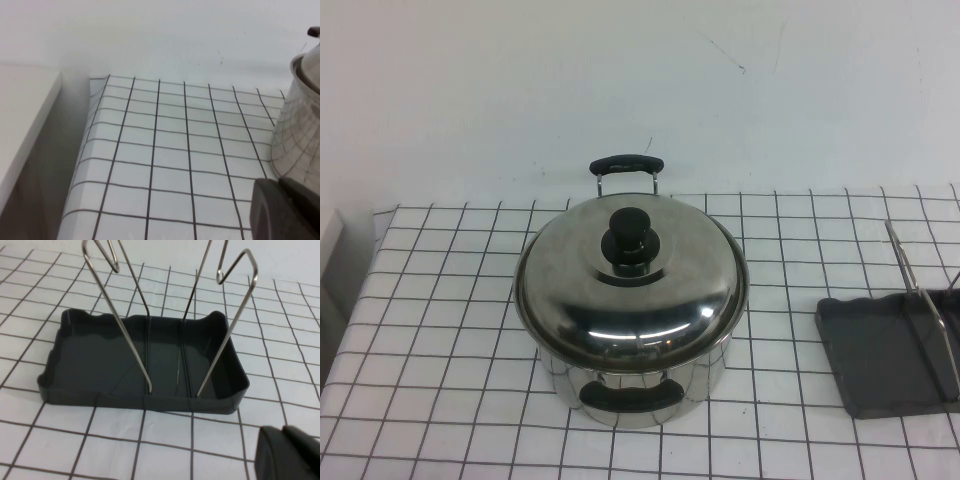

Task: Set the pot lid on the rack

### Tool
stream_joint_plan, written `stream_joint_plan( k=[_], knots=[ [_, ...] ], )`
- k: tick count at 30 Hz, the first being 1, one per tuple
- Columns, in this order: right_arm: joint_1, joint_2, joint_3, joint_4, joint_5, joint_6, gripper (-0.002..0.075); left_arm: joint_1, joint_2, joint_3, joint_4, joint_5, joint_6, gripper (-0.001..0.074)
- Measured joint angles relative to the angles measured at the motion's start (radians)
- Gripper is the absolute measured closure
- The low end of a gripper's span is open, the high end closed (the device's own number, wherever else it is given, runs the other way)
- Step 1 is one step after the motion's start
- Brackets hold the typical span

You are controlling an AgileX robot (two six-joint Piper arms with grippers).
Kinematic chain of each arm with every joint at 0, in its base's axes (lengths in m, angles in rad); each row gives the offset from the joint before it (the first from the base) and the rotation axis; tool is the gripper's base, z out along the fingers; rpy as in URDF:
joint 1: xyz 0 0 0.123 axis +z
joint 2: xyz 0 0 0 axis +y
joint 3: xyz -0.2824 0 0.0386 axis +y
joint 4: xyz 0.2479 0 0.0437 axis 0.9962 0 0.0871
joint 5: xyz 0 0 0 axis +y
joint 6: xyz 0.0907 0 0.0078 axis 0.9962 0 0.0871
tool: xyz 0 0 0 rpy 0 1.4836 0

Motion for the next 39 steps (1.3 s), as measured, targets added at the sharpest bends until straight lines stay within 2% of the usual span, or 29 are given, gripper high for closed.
stream_joint_plan(
  k=[27, 30, 35, 39],
  knots=[
    [0.000, 0.000, 0.000, 0.000, 0.000, 0.000, 0.0729, 0.000, 0.000, 0.000, -0.007, -0.004, -0.019, 0.0738],
    [0.000, 0.000, 0.000, 0.000, 0.000, 0.000, 0.0729, 0.000, 0.000, 0.000, -0.055, -0.042, -0.118, 0.0738],
    [0.000, 0.000, 0.000, 0.000, 0.000, 0.000, 0.0729, 0.000, 0.000, 0.000, -0.080, -0.143, -0.466, 0.0738],
    [0.000, 0.000, 0.000, 0.000, 0.000, 0.000, 0.0729, 0.000, 0.000, 0.000, -0.059, -0.212, -0.575, 0.0738]
  ],
)
